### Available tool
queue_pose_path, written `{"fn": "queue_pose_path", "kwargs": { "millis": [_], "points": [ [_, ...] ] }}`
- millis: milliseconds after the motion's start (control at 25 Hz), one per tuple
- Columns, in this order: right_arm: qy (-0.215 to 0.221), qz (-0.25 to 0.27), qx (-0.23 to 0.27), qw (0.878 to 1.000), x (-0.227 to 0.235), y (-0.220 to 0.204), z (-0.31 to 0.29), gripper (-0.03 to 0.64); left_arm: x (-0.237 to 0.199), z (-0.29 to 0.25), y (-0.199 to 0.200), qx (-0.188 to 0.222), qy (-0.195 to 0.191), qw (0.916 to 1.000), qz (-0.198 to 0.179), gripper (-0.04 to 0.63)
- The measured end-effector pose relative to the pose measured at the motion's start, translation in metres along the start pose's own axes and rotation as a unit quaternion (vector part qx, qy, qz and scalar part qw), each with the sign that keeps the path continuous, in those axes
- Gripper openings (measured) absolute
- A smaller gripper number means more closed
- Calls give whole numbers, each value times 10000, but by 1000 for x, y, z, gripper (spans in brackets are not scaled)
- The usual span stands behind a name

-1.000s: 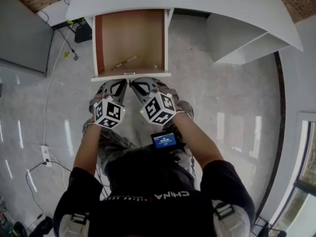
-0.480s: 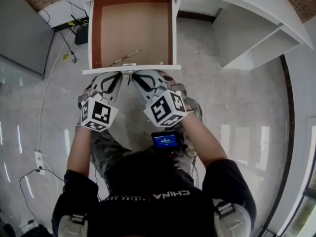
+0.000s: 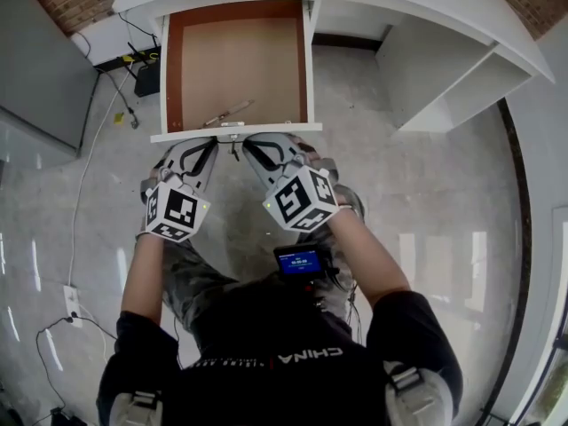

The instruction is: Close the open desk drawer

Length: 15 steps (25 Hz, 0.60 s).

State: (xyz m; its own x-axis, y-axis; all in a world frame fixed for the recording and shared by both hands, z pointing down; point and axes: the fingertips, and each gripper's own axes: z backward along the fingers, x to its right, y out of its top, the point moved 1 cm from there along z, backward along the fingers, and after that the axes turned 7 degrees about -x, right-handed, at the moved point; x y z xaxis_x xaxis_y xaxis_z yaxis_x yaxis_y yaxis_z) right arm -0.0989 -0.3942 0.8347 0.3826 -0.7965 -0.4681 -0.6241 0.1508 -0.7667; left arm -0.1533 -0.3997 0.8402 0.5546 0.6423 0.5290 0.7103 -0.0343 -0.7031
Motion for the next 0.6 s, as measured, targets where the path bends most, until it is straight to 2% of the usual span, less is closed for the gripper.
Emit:
{"fn": "queue_pose_path", "kwargs": {
  "millis": [160,240,440,600],
  "points": [
    [-12,111,-28,9999,1,4,1,16,-3,4,6,127,-66,9999,78,12],
    [-39,182,3,9998,5,10,4,16,-6,7,11,136,-45,9999,-8,12],
    [-50,-291,338,9990,32,40,16,17,-31,17,35,280,89,9994,-175,12],
    [-128,-168,348,9992,51,56,21,18,-50,23,53,431,-11,9990,-107,13]
  ]
}}
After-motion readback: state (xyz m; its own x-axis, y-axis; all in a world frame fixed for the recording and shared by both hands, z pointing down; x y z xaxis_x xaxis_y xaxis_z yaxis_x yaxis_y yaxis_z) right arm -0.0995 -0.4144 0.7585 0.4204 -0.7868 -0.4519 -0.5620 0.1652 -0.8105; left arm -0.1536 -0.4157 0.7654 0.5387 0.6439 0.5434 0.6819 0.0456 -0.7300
